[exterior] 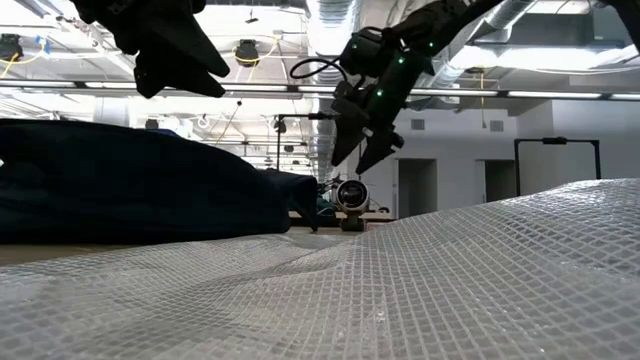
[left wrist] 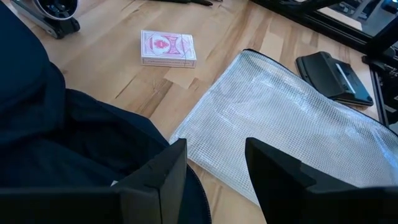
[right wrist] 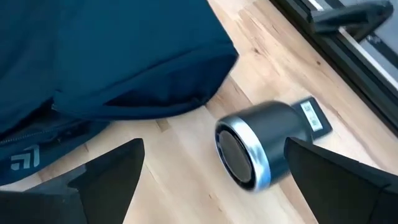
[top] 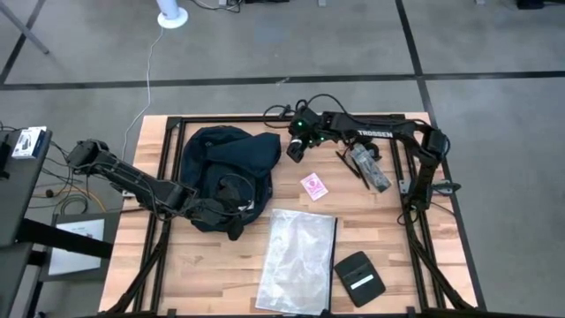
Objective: Unpack backpack
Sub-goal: Move the black mini fan to the top center of the table
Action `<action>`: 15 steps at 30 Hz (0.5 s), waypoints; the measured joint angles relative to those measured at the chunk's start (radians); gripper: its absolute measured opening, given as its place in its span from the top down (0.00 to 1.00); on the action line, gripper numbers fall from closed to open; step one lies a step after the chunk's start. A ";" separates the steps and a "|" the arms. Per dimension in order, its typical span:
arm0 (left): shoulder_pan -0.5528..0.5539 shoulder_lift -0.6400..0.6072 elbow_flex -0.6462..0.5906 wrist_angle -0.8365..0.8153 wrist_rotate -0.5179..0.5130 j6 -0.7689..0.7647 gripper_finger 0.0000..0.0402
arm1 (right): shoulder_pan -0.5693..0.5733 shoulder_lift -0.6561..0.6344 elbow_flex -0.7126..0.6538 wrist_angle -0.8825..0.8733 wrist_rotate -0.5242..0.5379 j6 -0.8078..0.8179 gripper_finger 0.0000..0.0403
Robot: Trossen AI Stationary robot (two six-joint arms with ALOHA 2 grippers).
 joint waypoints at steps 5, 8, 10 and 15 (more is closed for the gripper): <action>0.000 0.000 0.000 0.000 -0.001 0.001 0.62 | 0.010 -0.004 0.000 -0.027 0.005 0.001 0.06; 0.000 0.000 0.000 0.000 -0.001 0.000 0.62 | 0.014 -0.004 0.000 -0.008 0.005 -0.017 0.06; 0.000 0.000 0.000 0.000 -0.001 -0.003 0.62 | 0.013 -0.004 0.000 0.011 0.006 -0.026 0.03; 0.000 0.000 0.000 0.000 -0.002 -0.002 0.62 | -0.021 -0.003 0.000 0.037 0.009 -0.031 0.02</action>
